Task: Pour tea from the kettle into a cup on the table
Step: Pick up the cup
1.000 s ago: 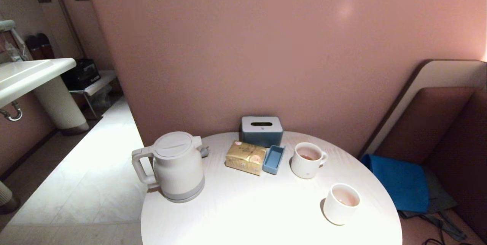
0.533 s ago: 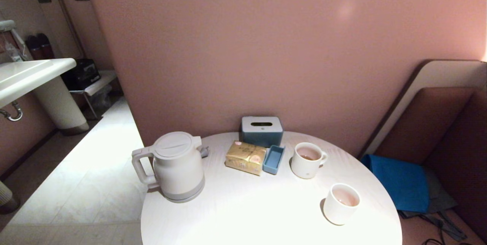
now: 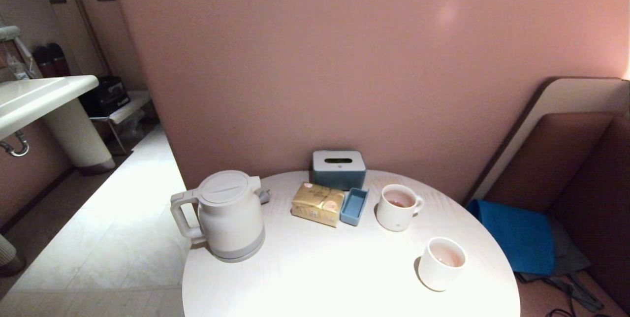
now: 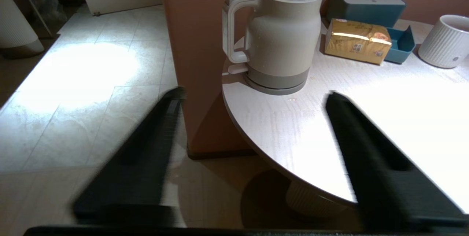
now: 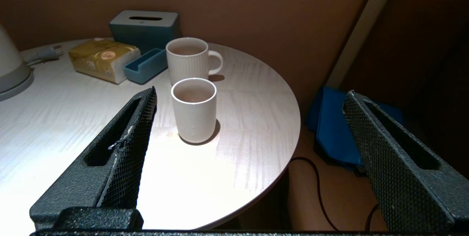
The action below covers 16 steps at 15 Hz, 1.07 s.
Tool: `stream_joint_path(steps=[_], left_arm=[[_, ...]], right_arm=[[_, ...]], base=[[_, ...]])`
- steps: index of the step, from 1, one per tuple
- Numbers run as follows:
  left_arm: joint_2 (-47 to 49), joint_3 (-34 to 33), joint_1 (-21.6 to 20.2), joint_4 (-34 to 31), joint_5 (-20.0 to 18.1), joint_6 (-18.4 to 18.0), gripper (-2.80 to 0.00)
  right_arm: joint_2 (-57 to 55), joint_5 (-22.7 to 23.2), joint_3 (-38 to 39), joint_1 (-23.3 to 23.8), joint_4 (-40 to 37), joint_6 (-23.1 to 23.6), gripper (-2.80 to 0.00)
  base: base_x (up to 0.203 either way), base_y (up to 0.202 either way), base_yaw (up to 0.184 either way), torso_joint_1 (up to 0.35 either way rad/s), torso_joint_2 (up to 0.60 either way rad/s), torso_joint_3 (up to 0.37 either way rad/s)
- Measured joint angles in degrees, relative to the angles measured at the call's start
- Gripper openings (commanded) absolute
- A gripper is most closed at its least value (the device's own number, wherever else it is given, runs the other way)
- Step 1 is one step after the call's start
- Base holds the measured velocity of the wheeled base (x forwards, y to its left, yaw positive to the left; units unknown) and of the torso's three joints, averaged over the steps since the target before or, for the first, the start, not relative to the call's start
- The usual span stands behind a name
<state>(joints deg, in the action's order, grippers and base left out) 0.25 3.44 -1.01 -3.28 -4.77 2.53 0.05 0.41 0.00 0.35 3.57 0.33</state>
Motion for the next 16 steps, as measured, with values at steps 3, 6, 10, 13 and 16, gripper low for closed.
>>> stream_joint_path(steps=[3, 6, 10, 13, 16], left_arm=[[-0.3, -0.5, 0.0, 0.1, 0.1, -0.5, -2.80], [-0.3, -0.8, 0.0, 0.1, 0.1, -0.8, -2.80], [-0.3, -0.9, 0.0, 0.1, 3.0, -1.0, -2.80], [-0.3, -1.2, 0.0, 0.0, 5.6, -1.8, -2.80], [-0.3, -1.8, 0.0, -0.4, 5.6, -2.9, -2.80]], right_arm=[[0.0, 0.0, 0.0, 0.0, 0.0, 0.0, 0.00], [0.0, 0.0, 0.0, 0.0, 0.0, 0.0, 0.00], [0.0, 0.0, 0.0, 0.0, 0.0, 0.0, 0.00], [0.0, 0.0, 0.0, 0.0, 0.0, 0.0, 0.00], [0.0, 0.0, 0.0, 0.0, 0.0, 0.0, 0.00]], base=[[0.000, 0.000, 0.000, 0.000, 0.00, 0.000], [0.000, 0.000, 0.000, 0.000, 0.00, 0.000], [0.000, 0.000, 0.000, 0.000, 0.00, 0.000], [0.000, 0.000, 0.000, 0.000, 0.00, 0.000], [0.000, 0.000, 0.000, 0.000, 0.00, 0.000]])
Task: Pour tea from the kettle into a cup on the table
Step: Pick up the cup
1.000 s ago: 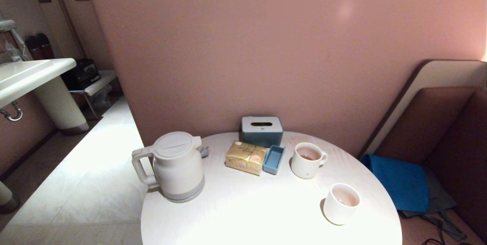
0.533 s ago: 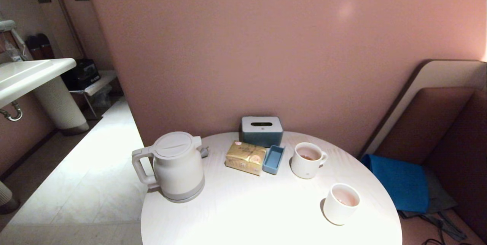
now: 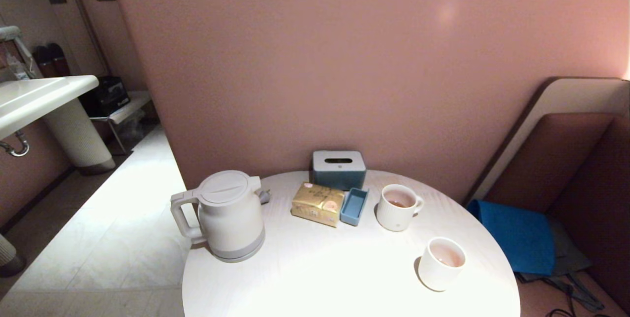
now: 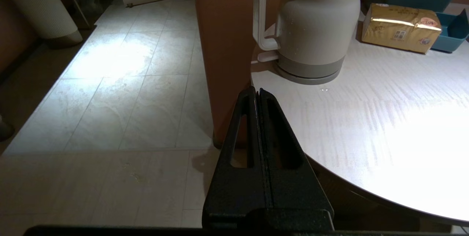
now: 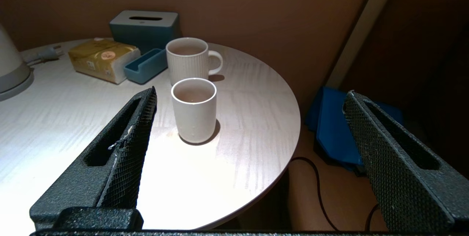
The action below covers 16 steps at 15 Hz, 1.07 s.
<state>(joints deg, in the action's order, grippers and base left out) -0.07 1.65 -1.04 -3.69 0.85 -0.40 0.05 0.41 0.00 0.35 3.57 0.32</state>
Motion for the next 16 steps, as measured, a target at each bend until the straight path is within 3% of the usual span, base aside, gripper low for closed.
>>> stream_joint_path(steps=[10, 16], left_arm=[[0.0, -0.1, 0.0, 0.2, -0.2, 0.3, -2.80], [0.0, -0.1, 0.0, 0.2, -0.2, 0.3, -2.80]], right_arm=[[0.0, 0.0, 0.0, 0.0, 0.1, -0.1, 0.00], [0.0, 0.0, 0.0, 0.0, 0.1, -0.1, 0.00]], base=[[0.000, 0.000, 0.000, -0.008, 0.02, 0.009], [0.000, 0.000, 0.000, -0.222, 0.44, 0.216]])
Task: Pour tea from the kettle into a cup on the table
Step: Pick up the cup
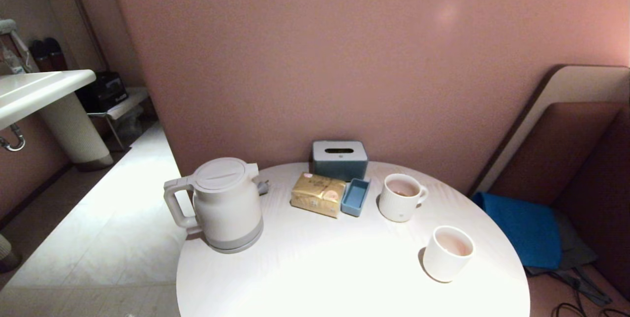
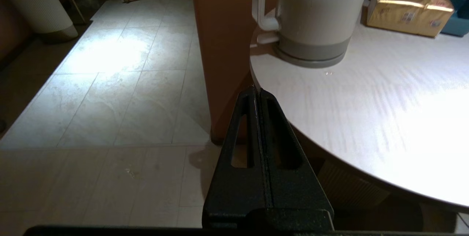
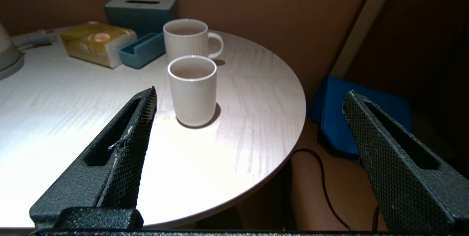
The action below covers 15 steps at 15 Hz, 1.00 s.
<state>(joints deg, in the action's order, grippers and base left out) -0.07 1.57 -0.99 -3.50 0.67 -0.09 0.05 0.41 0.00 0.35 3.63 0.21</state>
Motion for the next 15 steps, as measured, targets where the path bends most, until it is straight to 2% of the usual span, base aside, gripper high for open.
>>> stream_joint_path(steps=[6, 15], left_arm=[[0.0, 0.0, 0.0, -0.1, 0.0, 0.0, -2.80], [0.0, 0.0, 0.0, 0.0, 0.0, 0.0, -2.80]], right_arm=[[0.0, 0.0, 0.0, 0.0, 0.0, 0.0, 0.00], [0.0, 0.0, 0.0, 0.0, 0.0, 0.1, 0.00]], base=[[0.000, 0.000, 0.000, -0.259, 0.52, 0.259], [0.000, 0.000, 0.000, -0.023, 0.05, 0.025]])
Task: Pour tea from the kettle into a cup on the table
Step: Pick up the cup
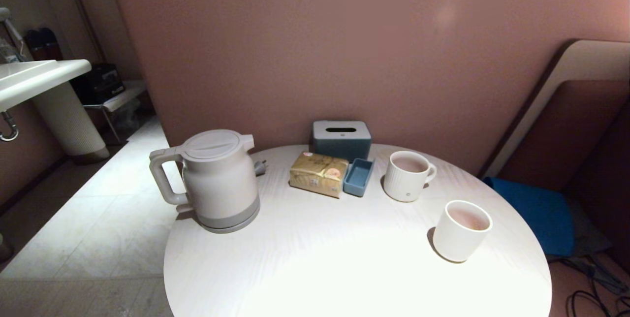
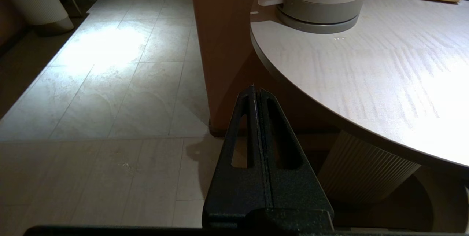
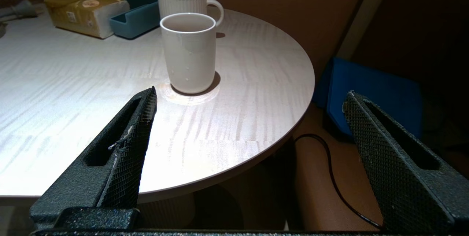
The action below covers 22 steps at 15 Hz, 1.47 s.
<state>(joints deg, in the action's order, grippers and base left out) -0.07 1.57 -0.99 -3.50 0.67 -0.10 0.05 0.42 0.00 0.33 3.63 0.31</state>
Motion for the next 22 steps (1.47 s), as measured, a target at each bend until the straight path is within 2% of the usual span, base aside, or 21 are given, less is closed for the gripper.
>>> stream_joint_path(steps=[3, 6, 9, 12, 15, 17, 19, 22], left_arm=[[0.0, 0.0, 0.0, 0.0, 0.0, 0.0, -2.80], [0.0, 0.0, 0.0, 0.0, 0.0, 0.0, -2.80], [0.0, 0.0, 0.0, 0.0, 0.0, 0.0, -2.80], [0.0, 0.0, 0.0, 0.0, 0.0, 0.0, -2.80], [0.0, 0.0, 0.0, 0.0, 0.0, 0.0, -2.80], [0.0, 0.0, 0.0, 0.0, 0.0, 0.0, -2.80], [0.0, 0.0, 0.0, 0.0, 0.0, 0.0, -2.80], [0.0, 0.0, 0.0, 0.0, 0.0, 0.0, -2.80]], right_arm=[[0.0, 0.8, -0.5, 0.0, 0.7, 3.0, 0.00], [-3.7, 3.6, -7.0, -0.1, 0.2, 3.8, 0.00], [-18.1, 4.9, -15.1, -0.1, -0.1, 2.5, 0.00], [-38.9, 6.0, -20.1, -0.1, -1.1, 2.8, 0.00], [-58.5, 7.2, -22.5, -0.1, -4.6, 5.7, 0.00], [-68.0, 11.1, -22.4, -0.1, -6.6, 8.1, 0.00], [-72.9, 15.6, -20.3, 0.0, -4.0, 8.8, 0.00], [-76.5, 17.1, -17.0, 0.3, 6.6, 8.5, 0.00]], base=[[0.000, 0.000, 0.000, 0.000, 0.00, 0.000], [0.000, 0.000, 0.000, 0.000, 0.00, 0.000], [0.000, 0.000, 0.000, 0.000, 0.00, 0.000], [0.000, 0.000, 0.000, 0.000, 0.00, 0.000], [0.000, 0.000, 0.000, 0.000, 0.00, 0.000], [0.000, 0.000, 0.000, 0.000, 0.00, 0.000], [0.000, 0.000, 0.000, 0.000, 0.00, 0.000], [0.000, 0.000, 0.000, 0.000, 0.00, 0.000]])
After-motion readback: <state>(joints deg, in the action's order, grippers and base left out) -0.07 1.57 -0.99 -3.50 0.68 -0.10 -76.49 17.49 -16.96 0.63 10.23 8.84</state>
